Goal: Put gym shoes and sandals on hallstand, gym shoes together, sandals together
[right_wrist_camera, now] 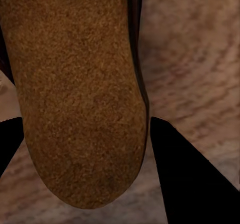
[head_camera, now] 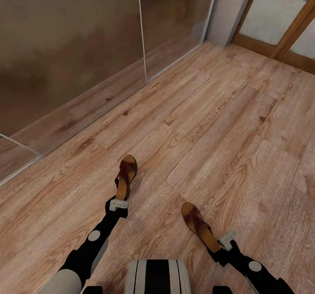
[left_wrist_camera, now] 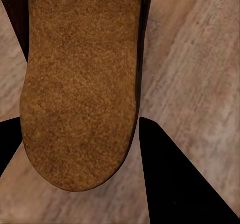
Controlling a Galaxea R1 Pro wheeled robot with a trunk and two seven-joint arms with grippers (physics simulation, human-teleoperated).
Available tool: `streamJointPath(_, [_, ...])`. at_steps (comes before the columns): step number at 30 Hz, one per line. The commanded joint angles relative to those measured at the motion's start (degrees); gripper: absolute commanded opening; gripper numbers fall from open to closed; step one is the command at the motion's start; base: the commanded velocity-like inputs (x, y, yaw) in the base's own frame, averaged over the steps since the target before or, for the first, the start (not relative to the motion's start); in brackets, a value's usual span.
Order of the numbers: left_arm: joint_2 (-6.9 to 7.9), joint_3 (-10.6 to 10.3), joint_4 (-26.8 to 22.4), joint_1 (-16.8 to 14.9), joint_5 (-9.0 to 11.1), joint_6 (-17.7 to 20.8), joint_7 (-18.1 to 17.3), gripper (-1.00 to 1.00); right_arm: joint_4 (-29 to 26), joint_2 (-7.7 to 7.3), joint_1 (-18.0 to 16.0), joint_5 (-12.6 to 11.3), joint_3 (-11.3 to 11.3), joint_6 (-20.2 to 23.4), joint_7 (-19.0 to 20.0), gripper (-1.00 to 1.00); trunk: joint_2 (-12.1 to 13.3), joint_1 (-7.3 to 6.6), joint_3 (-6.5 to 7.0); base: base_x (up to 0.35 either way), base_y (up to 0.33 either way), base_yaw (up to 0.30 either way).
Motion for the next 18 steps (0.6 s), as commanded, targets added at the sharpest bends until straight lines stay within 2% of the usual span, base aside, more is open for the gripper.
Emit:
streamJointPath(1, [-0.01, 0.1, 0.0, 0.0, -0.5, -0.2, -0.1, -1.00, 0.0, 0.01, 0.0, 0.4, 0.0, -0.2, 0.0, -1.00, 0.0, -0.01, -0.03, 0.000, 0.000, 0.000])
streamJointPath(16, [0.02, 0.2, -0.1, 0.0, -0.5, -0.2, -0.1, -1.00, 0.0, 0.04, 0.0, 0.4, 0.0, -0.2, 0.0, -1.00, 0.0, -0.01, -0.03, 0.000, 0.000, 0.000])
streamJointPath(18, [0.04, 0.2, -0.1, 0.0, -0.4, -0.2, -0.1, -1.00, 0.0, -0.01, 0.0, 0.4, 0.0, -0.2, 0.0, -1.00, 0.0, -0.06, 0.42, 0.000, 0.000, 0.000])
